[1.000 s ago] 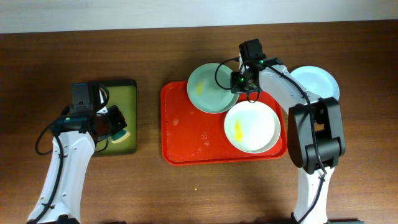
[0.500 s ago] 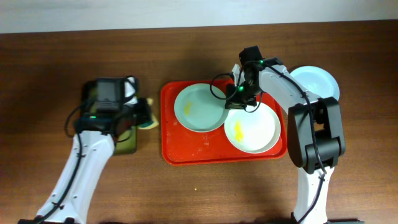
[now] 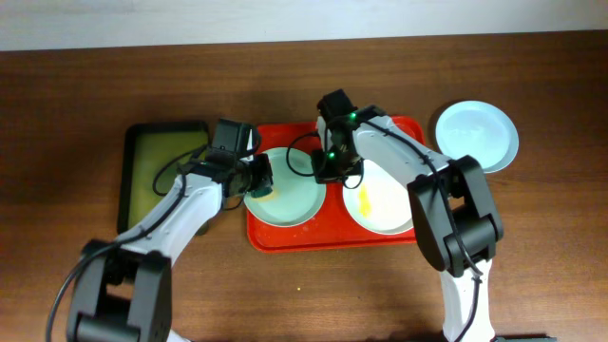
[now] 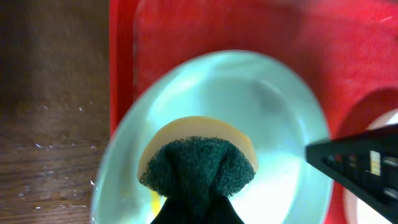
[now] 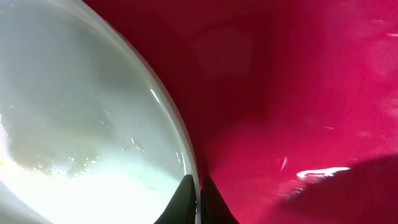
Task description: Clean dirty plates on tray and stack at the side
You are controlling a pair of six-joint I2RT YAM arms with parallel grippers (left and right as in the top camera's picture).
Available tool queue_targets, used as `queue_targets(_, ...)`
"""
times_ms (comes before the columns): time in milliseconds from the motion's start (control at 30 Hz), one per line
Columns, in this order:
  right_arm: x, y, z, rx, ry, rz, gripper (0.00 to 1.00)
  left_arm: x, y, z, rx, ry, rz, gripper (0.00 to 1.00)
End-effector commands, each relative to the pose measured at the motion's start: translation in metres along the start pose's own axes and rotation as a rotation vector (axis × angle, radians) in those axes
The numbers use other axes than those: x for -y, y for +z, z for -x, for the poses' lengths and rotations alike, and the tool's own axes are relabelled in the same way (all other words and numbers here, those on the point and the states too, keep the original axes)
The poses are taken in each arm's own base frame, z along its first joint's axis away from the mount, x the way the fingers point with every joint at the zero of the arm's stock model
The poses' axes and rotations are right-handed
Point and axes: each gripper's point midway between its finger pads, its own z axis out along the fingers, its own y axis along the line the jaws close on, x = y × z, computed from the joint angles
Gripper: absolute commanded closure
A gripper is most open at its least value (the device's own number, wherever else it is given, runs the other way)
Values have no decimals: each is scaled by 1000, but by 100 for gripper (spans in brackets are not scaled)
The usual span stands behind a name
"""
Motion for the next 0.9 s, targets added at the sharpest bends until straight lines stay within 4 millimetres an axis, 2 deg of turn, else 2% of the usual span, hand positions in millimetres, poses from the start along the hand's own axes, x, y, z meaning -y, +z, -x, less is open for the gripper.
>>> queue_targets(0,-11,7,-9,-8,-32,-25,96,-9,23,-18,-66,-31,38,100)
queue_targets(167,-9,7,-9,-4,-31,-37,96,-9,31,-20,-73,-30,36,100)
queue_targets(300,8,4,-10,-2,-25,-131,96,-9,31,-20,-74,-30,37,100)
queue_targets(400,15,-7,-8,1,-18,-179,96,-8,31,-19,-71,-29,35,100)
queue_targets(467,22,-22,-6,12,-15,-235,96,-6,31,-20,-70,-23,31,100)
queue_targets(567,19,-26,-8,6,-14,-225,96,0,32,-21,-67,-9,22,100)
queue_targets(700,16,-21,-14,-24,-56,-210,96,10,33,-22,-58,13,6,100)
queue_targets(867,14,-18,-14,-27,-55,-193,96,13,34,-18,-41,20,-2,100)
